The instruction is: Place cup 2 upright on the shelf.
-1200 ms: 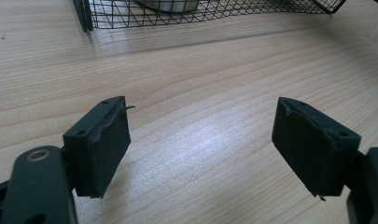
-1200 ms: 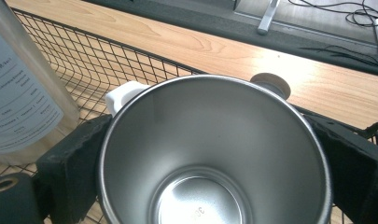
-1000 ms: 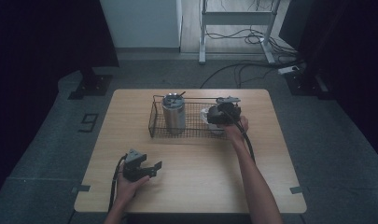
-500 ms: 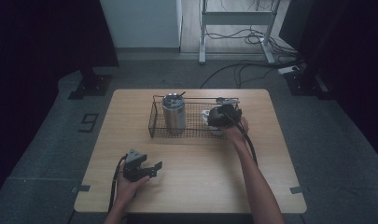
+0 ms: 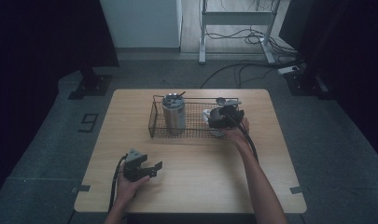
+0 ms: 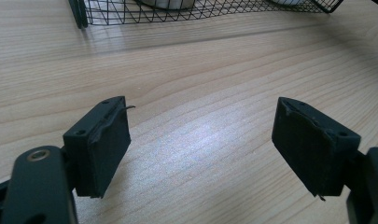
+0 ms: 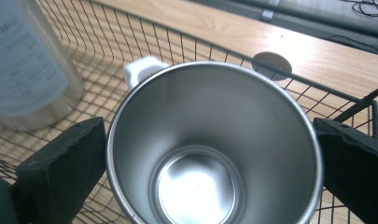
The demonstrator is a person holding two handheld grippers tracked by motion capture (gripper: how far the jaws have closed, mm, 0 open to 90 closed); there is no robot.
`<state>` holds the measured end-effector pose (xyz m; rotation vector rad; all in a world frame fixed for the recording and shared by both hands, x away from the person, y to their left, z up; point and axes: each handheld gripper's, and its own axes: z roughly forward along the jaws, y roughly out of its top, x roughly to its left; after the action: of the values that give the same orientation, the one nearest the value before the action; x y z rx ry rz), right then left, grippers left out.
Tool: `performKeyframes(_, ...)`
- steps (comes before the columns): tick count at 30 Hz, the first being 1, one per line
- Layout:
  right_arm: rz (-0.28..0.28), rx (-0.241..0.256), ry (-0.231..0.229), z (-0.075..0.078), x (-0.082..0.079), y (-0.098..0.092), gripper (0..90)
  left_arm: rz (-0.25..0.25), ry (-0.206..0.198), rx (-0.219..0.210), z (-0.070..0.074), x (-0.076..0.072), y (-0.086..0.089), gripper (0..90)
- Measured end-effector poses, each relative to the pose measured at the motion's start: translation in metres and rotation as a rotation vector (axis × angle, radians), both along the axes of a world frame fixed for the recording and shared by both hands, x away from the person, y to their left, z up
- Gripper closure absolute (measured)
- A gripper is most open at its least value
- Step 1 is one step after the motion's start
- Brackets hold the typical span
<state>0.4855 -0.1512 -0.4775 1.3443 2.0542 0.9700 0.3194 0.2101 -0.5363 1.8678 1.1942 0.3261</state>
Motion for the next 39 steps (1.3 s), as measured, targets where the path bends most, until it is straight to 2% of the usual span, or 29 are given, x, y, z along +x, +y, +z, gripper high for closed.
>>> performKeyframes(6, -0.010, 0.054, -0.047, 0.003, -0.004, -0.008, 0.0, 0.001, 0.003, 0.002, -0.002, 0.002, 0.000, 19.4)
performKeyframes(11, -0.009, 0.079, -0.084, 0.011, -0.010, -0.011, 0.0, 0.005, 0.001, 0.000, -0.001, 0.002, 0.001, 19.4)
performKeyframes(18, 0.006, 0.096, -0.128, 0.025, -0.022, -0.012, 0.0, -0.003, -0.004, 0.003, 0.000, 0.000, 0.000, 19.4)
performKeyframes(21, 0.013, 0.085, -0.139, 0.031, -0.029, -0.011, 0.0, -0.004, -0.014, 0.001, 0.003, -0.002, 0.001, 19.4)
performKeyframes(23, 0.014, 0.087, -0.160, 0.034, -0.036, -0.012, 0.4, -0.004, -0.018, 0.000, 0.004, -0.003, 0.001, 19.4)
performKeyframes(26, 0.013, 0.132, -0.167, 0.038, -0.050, -0.017, 0.9, -0.003, -0.026, -0.001, 0.006, -0.005, 0.002, 19.4)
performKeyframes(32, 0.035, 0.136, -0.182, 0.041, -0.075, -0.025, 2.3, -0.001, -0.030, 0.003, 0.007, -0.006, 0.001, 19.3)
performKeyframes(39, 0.058, 0.179, -0.190, 0.031, -0.104, -0.038, 4.4, 0.001, -0.026, 0.010, 0.006, -0.006, 0.001, 19.4)
